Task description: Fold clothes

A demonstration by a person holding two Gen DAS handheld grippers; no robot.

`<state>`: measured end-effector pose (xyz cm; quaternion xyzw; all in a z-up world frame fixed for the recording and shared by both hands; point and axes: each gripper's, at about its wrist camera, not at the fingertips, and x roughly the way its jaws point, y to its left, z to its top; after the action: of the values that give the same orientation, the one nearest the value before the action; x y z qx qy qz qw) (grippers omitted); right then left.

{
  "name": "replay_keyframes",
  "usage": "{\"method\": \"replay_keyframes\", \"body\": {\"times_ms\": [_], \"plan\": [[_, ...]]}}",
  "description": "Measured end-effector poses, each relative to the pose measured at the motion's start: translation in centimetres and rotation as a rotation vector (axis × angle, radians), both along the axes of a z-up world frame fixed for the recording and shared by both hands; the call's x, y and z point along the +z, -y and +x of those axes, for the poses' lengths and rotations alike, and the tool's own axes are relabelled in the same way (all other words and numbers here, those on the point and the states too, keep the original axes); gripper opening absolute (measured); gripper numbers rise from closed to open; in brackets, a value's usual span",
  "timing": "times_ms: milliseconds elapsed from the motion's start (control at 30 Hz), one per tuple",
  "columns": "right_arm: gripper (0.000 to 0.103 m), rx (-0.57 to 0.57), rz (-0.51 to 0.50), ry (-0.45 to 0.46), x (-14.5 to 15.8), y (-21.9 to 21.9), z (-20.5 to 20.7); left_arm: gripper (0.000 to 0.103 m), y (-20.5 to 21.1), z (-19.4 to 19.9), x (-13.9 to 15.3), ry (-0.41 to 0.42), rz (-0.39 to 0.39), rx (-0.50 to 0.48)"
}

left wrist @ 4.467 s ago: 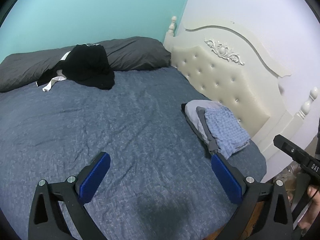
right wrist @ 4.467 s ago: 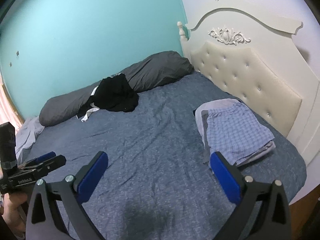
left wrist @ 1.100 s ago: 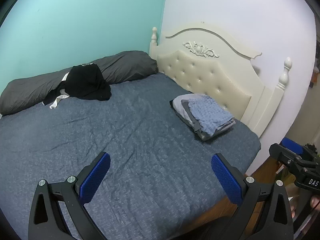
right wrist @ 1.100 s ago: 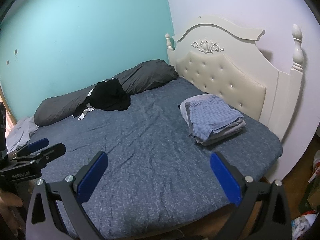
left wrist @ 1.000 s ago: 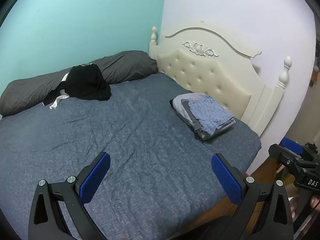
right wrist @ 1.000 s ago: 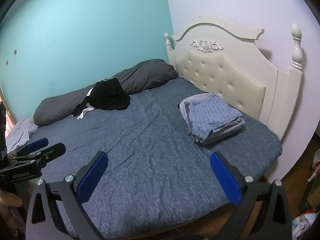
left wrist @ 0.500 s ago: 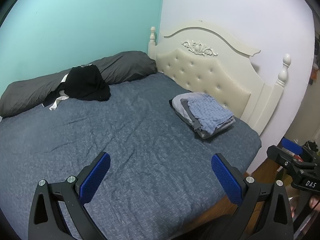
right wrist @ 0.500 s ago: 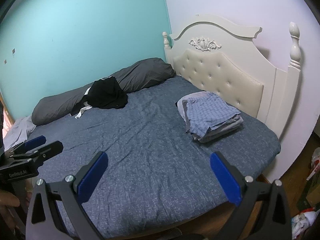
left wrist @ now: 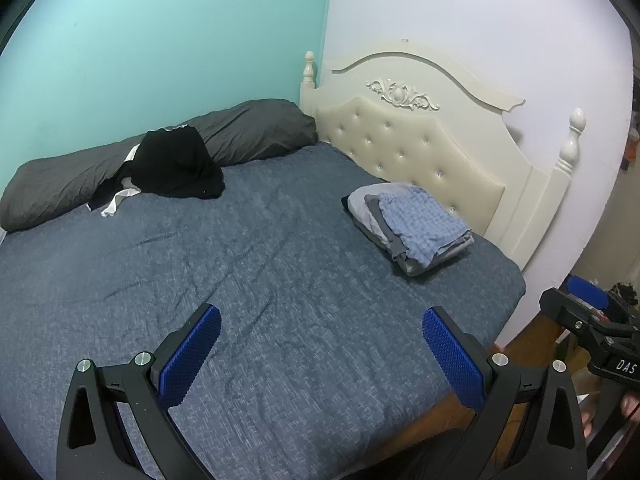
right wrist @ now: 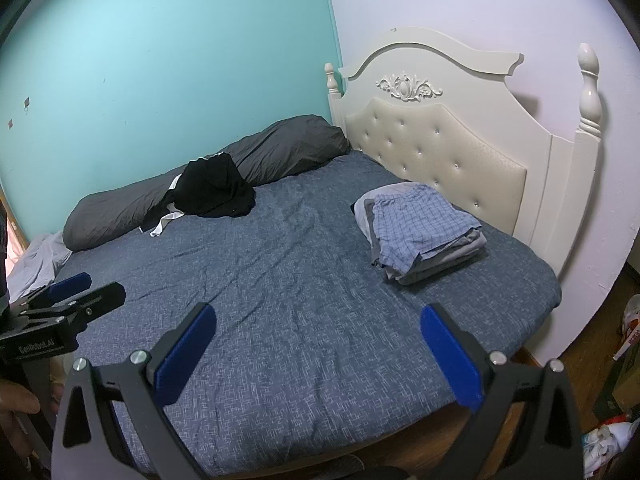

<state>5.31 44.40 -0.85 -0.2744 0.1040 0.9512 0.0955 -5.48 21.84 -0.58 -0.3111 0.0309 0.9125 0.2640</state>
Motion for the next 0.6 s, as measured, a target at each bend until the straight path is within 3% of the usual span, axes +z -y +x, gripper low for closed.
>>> {"method": "replay_keyframes", "body": {"times_ms": [600], "plan": [[0.103, 0.003, 0.005, -0.002, 0.14, -0.01, -0.23, 0.103, 0.05, -0.26, 0.03, 0.003, 0.002, 0.016]]}}
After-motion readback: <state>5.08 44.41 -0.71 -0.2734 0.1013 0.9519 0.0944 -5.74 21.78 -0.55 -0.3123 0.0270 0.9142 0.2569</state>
